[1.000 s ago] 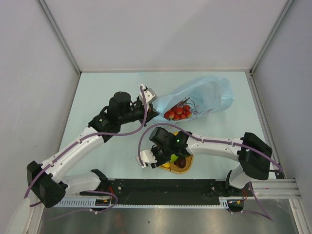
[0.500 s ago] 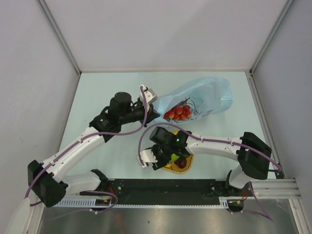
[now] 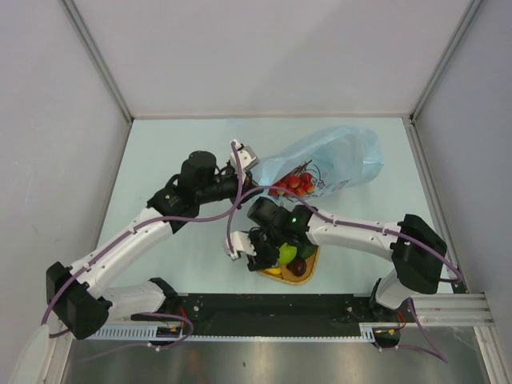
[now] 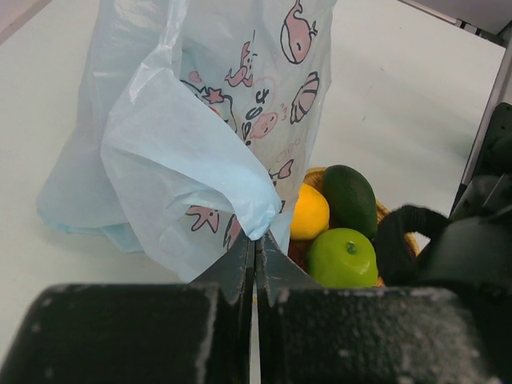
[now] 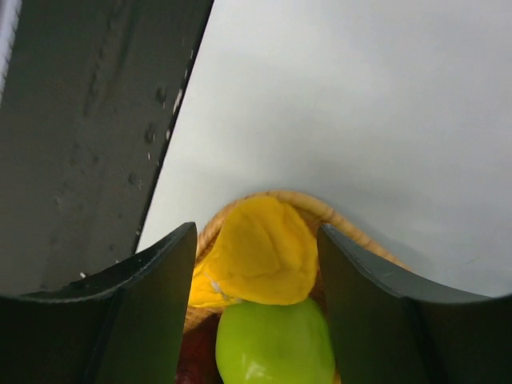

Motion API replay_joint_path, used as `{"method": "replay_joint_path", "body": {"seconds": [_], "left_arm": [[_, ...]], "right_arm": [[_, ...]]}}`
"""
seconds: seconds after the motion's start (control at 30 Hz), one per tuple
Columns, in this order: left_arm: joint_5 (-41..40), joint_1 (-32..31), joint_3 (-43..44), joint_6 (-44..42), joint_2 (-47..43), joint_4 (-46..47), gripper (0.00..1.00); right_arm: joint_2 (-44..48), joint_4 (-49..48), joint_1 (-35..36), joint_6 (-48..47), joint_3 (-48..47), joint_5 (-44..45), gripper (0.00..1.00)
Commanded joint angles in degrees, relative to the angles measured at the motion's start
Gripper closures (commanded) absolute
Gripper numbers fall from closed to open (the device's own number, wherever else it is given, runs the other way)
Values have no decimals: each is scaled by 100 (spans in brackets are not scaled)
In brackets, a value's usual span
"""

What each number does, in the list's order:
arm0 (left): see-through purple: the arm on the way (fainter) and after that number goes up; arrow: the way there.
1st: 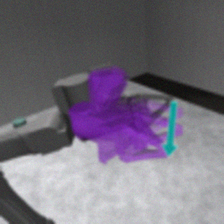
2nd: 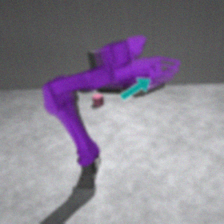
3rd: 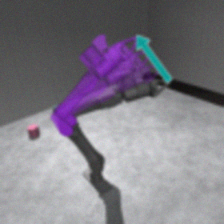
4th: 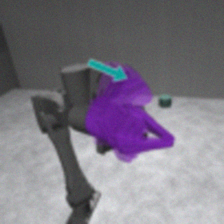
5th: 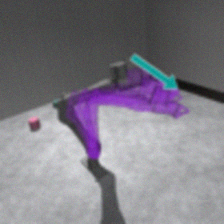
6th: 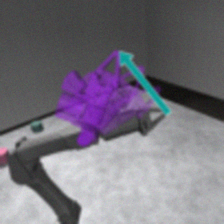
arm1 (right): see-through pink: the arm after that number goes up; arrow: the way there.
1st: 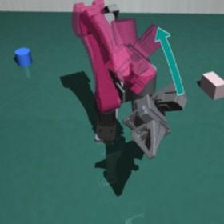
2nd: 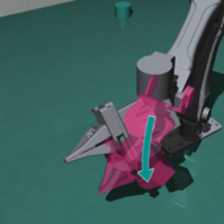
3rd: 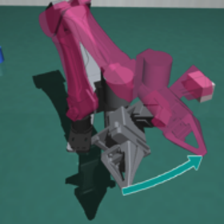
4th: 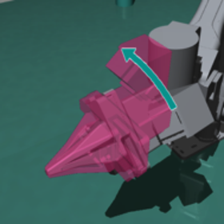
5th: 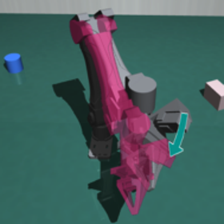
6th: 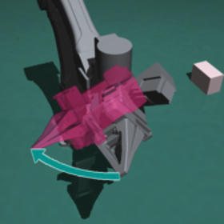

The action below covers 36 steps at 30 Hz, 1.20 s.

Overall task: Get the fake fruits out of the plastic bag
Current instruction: Place the fake fruit on the plate, then take out the fake fruit from the plastic bag.

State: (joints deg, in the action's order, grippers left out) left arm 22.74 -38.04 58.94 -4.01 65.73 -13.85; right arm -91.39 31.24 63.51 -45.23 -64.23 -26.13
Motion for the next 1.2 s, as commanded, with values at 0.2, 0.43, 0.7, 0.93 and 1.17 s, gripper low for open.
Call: {"method": "replay_joint_path", "body": {"seconds": [0.2,0.43,0.7,0.93,1.17], "left_arm": [[283,25,522,-618,10,-741,100],[-51,16,566,-1241,-193,-1339,100],[-112,25,566,-2084,-324,-1779,100],[-305,25,654,-1999,-316,-1560,100],[-192,130,970,-1480,-114,-1235,100]], "right_arm": [[1123,189,-1146,2158,-1311,-1227,35],[2151,198,-2587,2863,-1417,-1817,42],[1600,154,-3634,2599,-1400,-904,67],[1141,-529,-3784,2730,-576,396,75],[1501,-1005,-4144,3441,762,1110,74]]}}
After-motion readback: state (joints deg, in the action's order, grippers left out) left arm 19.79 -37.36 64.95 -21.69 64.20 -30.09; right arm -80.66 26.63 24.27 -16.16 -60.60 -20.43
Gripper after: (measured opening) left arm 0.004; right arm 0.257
